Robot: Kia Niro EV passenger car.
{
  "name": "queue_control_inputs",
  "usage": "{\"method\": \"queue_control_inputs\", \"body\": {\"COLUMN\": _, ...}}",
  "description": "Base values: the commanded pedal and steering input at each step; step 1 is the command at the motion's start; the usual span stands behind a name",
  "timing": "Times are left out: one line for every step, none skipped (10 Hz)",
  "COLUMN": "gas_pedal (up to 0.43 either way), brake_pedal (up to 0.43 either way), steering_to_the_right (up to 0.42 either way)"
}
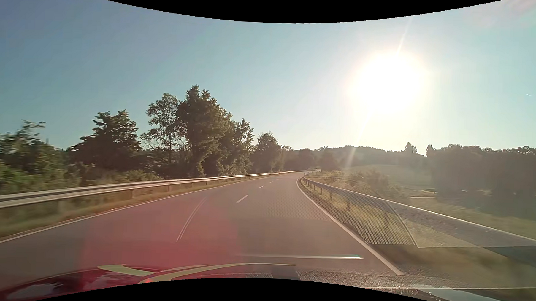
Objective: Follow the waypoints while adhering to traffic rules and regulations
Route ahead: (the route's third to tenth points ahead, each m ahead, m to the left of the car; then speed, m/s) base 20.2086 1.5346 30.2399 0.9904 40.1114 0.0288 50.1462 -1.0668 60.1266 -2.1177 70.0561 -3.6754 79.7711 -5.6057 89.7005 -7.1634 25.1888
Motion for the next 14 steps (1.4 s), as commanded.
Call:
{"method": "queue_control_inputs", "body": {"gas_pedal": 0.209, "brake_pedal": 0.000, "steering_to_the_right": 0.012}}
{"method": "queue_control_inputs", "body": {"gas_pedal": 0.209, "brake_pedal": 0.000, "steering_to_the_right": 0.013}}
{"method": "queue_control_inputs", "body": {"gas_pedal": 0.209, "brake_pedal": 0.000, "steering_to_the_right": 0.013}}
{"method": "queue_control_inputs", "body": {"gas_pedal": 0.209, "brake_pedal": 0.000, "steering_to_the_right": 0.013}}
{"method": "queue_control_inputs", "body": {"gas_pedal": 0.209, "brake_pedal": 0.000, "steering_to_the_right": 0.013}}
{"method": "queue_control_inputs", "body": {"gas_pedal": 0.209, "brake_pedal": 0.000, "steering_to_the_right": 0.013}}
{"method": "queue_control_inputs", "body": {"gas_pedal": 0.209, "brake_pedal": 0.000, "steering_to_the_right": 0.013}}
{"method": "queue_control_inputs", "body": {"gas_pedal": 0.209, "brake_pedal": 0.000, "steering_to_the_right": 0.014}}
{"method": "queue_control_inputs", "body": {"gas_pedal": 0.209, "brake_pedal": 0.000, "steering_to_the_right": 0.014}}
{"method": "queue_control_inputs", "body": {"gas_pedal": 0.209, "brake_pedal": 0.000, "steering_to_the_right": 0.014}}
{"method": "queue_control_inputs", "body": {"gas_pedal": 0.220, "brake_pedal": 0.000, "steering_to_the_right": 0.015}}
{"method": "queue_control_inputs", "body": {"gas_pedal": 0.220, "brake_pedal": 0.000, "steering_to_the_right": 0.015}}
{"method": "queue_control_inputs", "body": {"gas_pedal": 0.220, "brake_pedal": 0.000, "steering_to_the_right": 0.015}}
{"method": "queue_control_inputs", "body": {"gas_pedal": 0.220, "brake_pedal": 0.000, "steering_to_the_right": 0.015}}
